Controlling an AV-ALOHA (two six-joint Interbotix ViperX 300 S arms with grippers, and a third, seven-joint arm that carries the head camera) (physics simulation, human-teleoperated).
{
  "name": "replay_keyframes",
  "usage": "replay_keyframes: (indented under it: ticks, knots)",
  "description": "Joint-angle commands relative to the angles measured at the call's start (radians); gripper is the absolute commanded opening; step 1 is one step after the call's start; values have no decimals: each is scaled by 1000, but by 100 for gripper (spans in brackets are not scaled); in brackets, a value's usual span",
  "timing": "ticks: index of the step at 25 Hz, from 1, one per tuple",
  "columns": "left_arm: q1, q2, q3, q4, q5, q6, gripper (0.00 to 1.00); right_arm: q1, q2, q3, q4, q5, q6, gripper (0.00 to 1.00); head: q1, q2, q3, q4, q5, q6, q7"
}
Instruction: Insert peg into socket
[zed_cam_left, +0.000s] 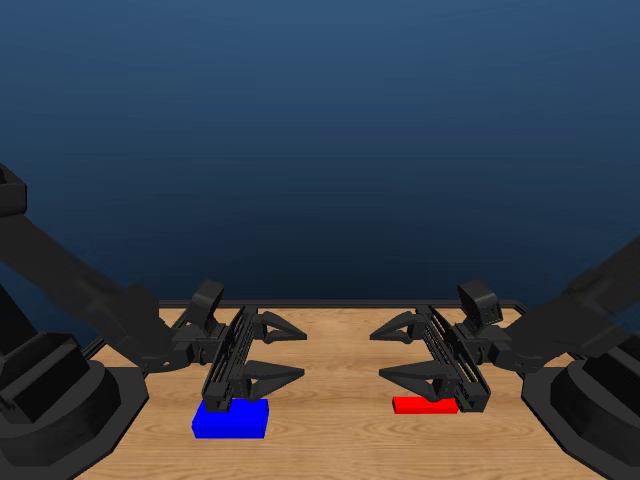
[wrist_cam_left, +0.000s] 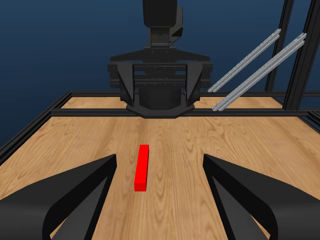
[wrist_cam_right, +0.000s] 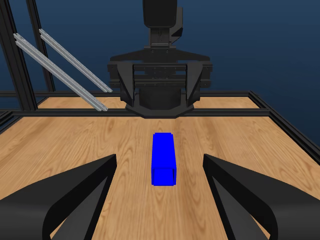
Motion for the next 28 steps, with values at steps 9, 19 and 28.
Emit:
replay_keyframes:
  ticks: [9, 19, 28]
  knots:
    - [-58, 67, 0, -103, -233, -97, 100, 40, -19, 6, 186, 98, 58, 100, 2, 8, -70, 5, 199, 20, -1]
    - [-90, -147, 72, -281, 299, -36, 100, 67, 11, -54, 177, 171, 30, 100, -1, 92, -87, 14, 204, 54, 67]
    - [-57, -195, 88, -262, 618, -62, 100, 39, 42, -121, 114, 200, 13, 100, 1, 297, -181, 26, 182, 98, 95]
